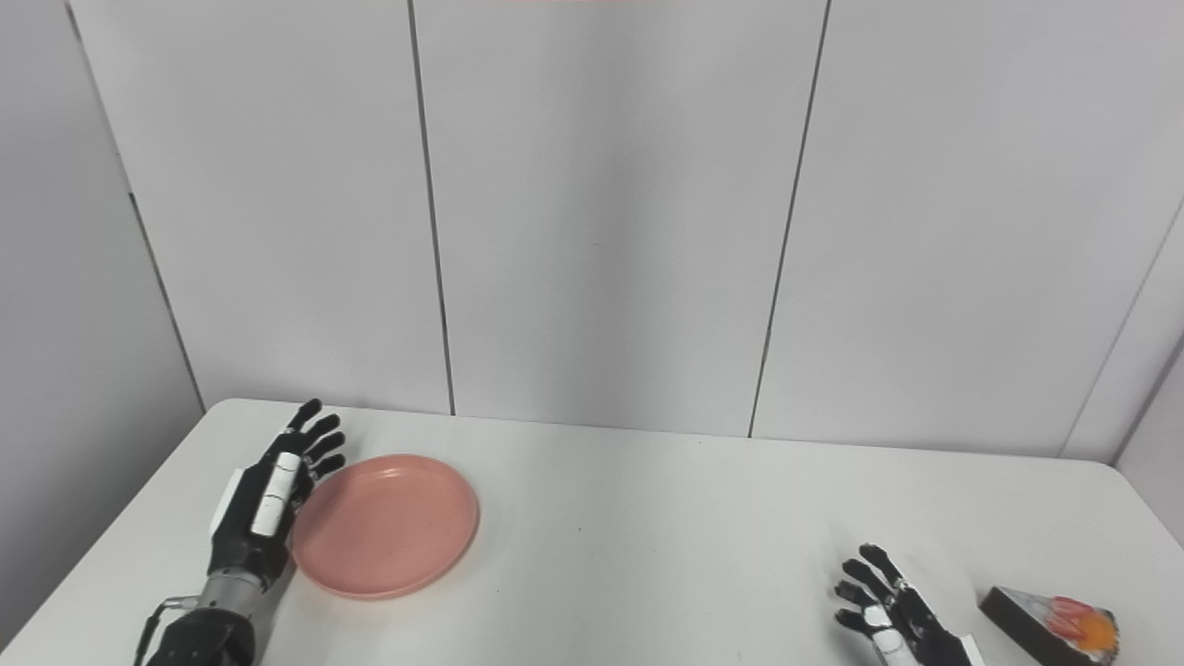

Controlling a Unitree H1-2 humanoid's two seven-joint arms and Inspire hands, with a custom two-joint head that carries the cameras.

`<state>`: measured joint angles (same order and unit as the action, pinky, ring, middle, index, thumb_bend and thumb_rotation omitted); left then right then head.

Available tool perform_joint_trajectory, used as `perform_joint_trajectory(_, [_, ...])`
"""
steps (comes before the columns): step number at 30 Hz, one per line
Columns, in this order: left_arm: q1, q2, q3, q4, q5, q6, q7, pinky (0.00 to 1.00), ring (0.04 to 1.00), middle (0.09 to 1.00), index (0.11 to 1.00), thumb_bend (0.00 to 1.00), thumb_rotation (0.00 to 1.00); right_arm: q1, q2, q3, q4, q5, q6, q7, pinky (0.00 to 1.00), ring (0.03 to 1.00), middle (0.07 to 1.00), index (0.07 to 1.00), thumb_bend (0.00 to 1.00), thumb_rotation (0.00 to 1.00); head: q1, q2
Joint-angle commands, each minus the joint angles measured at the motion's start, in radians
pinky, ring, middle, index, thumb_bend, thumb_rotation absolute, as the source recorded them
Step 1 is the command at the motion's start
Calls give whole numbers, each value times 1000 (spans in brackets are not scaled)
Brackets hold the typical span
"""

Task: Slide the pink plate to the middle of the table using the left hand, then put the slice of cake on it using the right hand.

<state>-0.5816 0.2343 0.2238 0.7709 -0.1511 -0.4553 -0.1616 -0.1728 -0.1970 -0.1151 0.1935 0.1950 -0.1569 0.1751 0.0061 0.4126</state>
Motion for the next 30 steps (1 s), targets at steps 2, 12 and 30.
perform_joint_trajectory(2, [57, -32, -37, 6, 16, -4, 2, 864, 890, 904, 896, 833, 831, 99, 40, 20, 57, 3, 25, 4, 783, 826, 860, 894, 903, 765, 0, 1])
perform_joint_trajectory(12, [95, -46, -101, -55, 41, 37, 7, 839, 865, 880, 903, 823, 833, 100, 43, 26, 50, 2, 29, 1, 788, 831, 865, 897, 917, 770, -13, 6])
perform_joint_trajectory(30, [110, -63, -157, -95, 54, 66, -8, 841, 862, 891, 909, 742, 847, 115, 63, 33, -7, -8, 64, -11, 781, 820, 847, 889, 915, 765, -30, 18])
